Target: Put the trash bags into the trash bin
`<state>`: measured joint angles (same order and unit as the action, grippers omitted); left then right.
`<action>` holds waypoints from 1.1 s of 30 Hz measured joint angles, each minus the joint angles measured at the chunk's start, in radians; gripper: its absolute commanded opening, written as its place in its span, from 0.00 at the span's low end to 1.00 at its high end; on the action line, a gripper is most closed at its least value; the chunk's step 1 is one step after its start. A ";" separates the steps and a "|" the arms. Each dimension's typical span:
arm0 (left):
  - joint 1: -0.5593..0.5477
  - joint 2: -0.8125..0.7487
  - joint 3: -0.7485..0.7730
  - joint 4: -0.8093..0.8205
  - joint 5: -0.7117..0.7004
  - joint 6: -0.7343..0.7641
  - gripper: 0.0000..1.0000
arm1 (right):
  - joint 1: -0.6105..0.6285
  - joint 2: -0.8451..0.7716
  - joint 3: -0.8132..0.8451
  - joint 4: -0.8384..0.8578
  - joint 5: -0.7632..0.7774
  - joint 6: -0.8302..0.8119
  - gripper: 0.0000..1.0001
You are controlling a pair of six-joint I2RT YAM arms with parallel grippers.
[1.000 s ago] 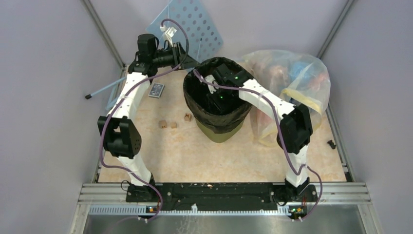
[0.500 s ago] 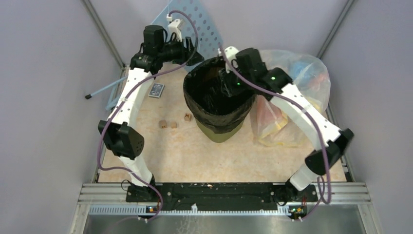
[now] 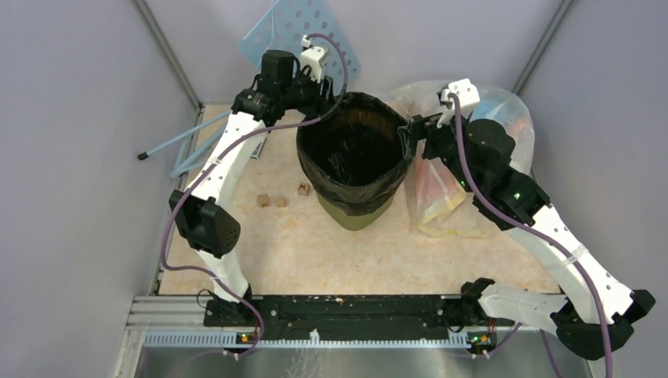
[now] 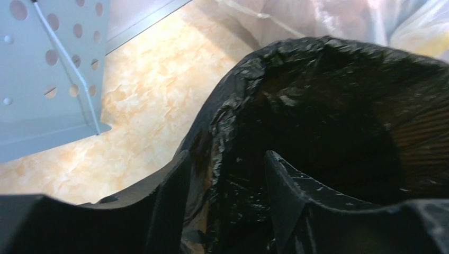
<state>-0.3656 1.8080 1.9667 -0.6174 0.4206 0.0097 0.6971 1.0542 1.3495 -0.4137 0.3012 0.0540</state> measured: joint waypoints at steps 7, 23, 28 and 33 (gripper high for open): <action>-0.003 0.027 0.000 -0.037 -0.079 0.047 0.17 | 0.000 -0.024 -0.028 0.073 0.063 0.000 0.80; -0.006 0.022 0.006 -0.053 -0.314 0.063 0.00 | 0.000 0.047 -0.049 0.093 0.093 0.031 0.79; 0.045 0.020 0.006 -0.060 -0.375 0.025 0.00 | 0.000 0.083 -0.049 0.093 0.082 0.057 0.79; 0.134 0.001 -0.016 -0.056 -0.425 -0.018 0.04 | 0.000 0.083 -0.095 0.161 0.087 0.067 0.79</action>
<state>-0.2321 1.8091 1.9511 -0.6739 -0.0044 -0.0082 0.6971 1.1370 1.2545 -0.2523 0.3882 0.1207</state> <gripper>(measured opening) 0.026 0.789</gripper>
